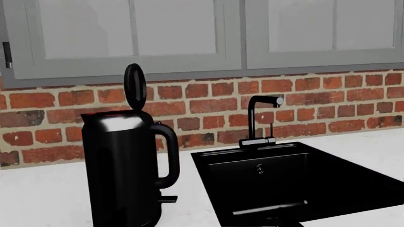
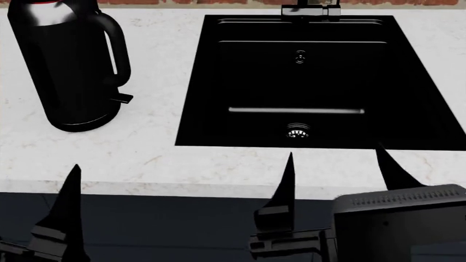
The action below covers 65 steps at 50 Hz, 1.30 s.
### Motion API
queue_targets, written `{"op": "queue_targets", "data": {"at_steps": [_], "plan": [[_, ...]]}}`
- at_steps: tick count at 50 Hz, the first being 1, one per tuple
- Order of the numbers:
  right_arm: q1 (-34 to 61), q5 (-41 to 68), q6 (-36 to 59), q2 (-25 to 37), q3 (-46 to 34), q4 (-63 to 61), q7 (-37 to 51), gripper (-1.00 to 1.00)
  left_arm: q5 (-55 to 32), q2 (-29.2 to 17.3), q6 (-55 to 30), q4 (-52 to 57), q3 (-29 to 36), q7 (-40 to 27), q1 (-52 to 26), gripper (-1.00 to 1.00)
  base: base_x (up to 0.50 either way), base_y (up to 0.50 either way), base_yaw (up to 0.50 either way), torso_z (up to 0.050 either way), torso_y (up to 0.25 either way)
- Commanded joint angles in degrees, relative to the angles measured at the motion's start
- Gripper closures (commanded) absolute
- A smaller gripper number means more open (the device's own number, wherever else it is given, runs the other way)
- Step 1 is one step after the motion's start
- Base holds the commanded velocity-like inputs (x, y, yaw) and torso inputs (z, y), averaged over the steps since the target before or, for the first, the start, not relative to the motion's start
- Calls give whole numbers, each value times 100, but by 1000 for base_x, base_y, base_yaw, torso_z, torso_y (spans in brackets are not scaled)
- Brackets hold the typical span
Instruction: Close the lid of the electric kettle.
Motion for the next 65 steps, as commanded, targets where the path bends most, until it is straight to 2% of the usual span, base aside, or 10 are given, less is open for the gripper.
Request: {"op": "queue_targets", "data": {"at_steps": [1,7,27,61,65], "plan": [[1012,950,1337,258,315,-649,380,-100,-1382,-542,-926,509,-315,-811,-981,-100,0,0,0,0,0],[1262,1619,1466,469,399,-621,818,-100,-1780,-745,-987,481,-287,-1119,-1270,-100,0,0,0,0,0],[1468,2091,1403,695,365,-615,1170,-100,-2215,-959,-936,384,-269,-1425,-1474,-100,0,0,0,0,0],[1537,2851,1039,1027,265,-518,1874,-100,-2336,-1225,-635,294,-157,-1644,-1453,-100,43,493,0,0,0],[1538,2943,1000,1017,333,-501,1930,-100,-2400,-1255,-634,287,-154,-1696,-1500,-100,0,57,0,0,0]]}}
